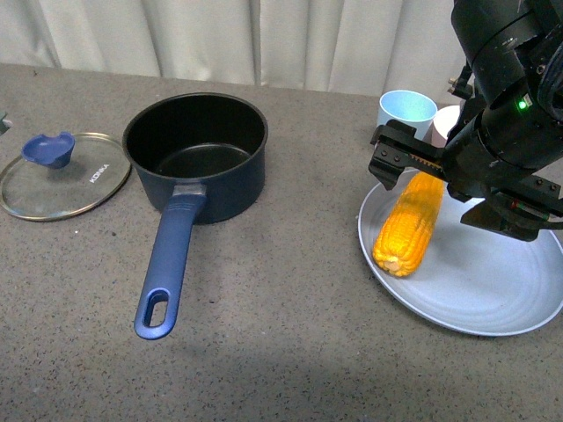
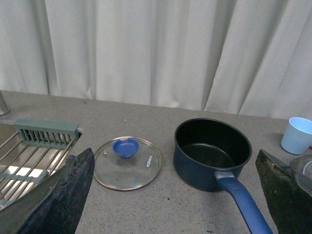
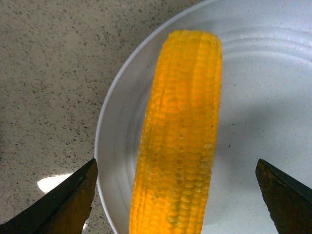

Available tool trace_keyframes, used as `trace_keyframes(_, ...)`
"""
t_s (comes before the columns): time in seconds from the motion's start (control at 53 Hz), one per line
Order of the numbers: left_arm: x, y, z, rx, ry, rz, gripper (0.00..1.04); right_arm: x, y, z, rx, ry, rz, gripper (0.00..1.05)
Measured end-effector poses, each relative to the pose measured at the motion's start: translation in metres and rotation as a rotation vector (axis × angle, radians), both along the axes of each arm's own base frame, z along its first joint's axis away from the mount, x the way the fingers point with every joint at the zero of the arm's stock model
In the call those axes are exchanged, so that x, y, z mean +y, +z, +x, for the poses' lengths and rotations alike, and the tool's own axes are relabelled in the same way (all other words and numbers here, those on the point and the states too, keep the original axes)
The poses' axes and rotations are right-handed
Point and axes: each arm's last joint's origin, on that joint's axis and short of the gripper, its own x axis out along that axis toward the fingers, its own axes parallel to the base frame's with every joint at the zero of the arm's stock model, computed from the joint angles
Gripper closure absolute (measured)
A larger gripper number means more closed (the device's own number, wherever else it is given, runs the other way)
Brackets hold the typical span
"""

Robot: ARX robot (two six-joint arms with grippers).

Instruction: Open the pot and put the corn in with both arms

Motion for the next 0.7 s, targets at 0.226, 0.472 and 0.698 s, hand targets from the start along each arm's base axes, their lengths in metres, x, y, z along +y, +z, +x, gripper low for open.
trace_keyframes(0.226,0.0,0.0,0.0,0.0,0.0,0.0,0.07,-0.002,-0.012,0.001,0.038,-0.015,-0.013,0.09)
trace_keyframes(0.472,0.0,0.0,0.0,0.0,0.0,0.0,0.07,-0.005,-0.016,0.002,0.054,-0.026,-0.005,0.09)
trace_keyframes(0.698,0.0,0.0,0.0,0.0,0.0,0.0,0.07,-0.006,-0.017,0.003,0.046,-0.032,0.002,0.38)
